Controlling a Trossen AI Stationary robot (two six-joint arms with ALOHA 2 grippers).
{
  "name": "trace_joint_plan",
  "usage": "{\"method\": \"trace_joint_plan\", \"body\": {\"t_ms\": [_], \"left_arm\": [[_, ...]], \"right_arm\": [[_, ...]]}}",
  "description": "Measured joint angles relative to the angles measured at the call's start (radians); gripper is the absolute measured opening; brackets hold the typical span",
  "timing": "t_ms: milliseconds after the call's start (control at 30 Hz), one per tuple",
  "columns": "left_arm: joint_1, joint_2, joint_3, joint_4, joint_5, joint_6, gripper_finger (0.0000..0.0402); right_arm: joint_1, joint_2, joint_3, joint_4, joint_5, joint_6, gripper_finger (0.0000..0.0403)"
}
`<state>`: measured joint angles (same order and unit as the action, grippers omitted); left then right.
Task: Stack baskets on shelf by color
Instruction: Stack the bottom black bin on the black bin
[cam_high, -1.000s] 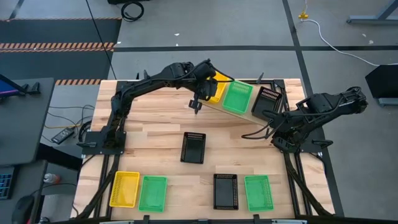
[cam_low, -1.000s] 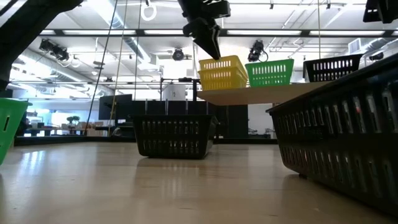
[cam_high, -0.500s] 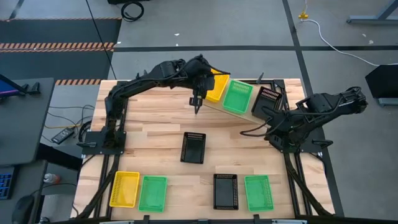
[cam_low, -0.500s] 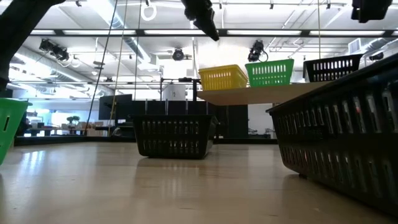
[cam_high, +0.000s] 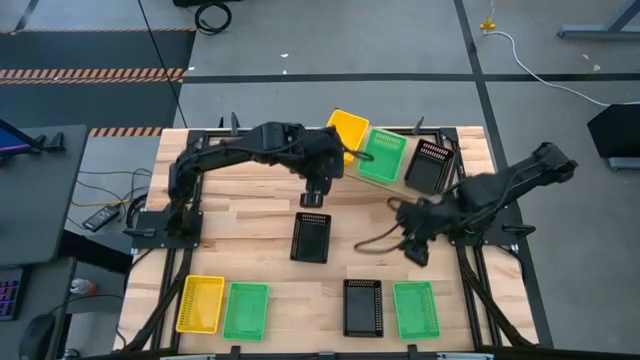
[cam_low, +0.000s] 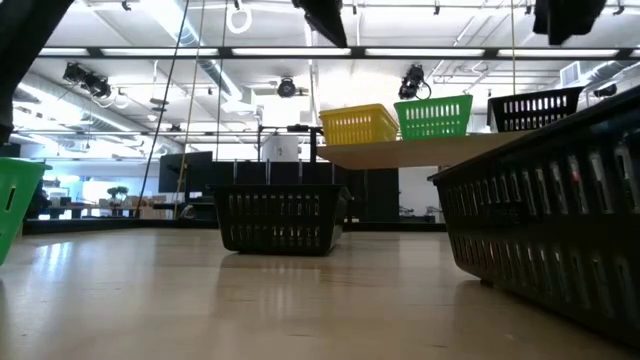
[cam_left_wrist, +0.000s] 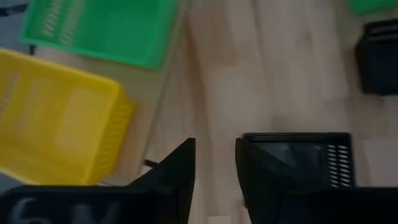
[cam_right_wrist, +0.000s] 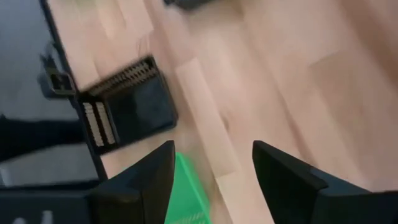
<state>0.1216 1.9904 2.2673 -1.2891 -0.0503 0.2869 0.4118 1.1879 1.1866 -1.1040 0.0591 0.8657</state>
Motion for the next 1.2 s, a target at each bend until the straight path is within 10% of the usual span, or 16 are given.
{"method": "trace_joint_plan", "body": {"t_ms": [500,1200], "left_arm": [[-0.155,-0.053,-0.001,0.077,0.032,-0.408,0.0044],[-0.572,-0.075,0.000,0.181,-0.408,-1.014,0.0067]], "right_arm": [[0.197,0.340,0.000,0.229,-0.013,0.043,0.0220],[0.411,0.543,0.001,0.654,-0.039,0.006,0.0220]]}}
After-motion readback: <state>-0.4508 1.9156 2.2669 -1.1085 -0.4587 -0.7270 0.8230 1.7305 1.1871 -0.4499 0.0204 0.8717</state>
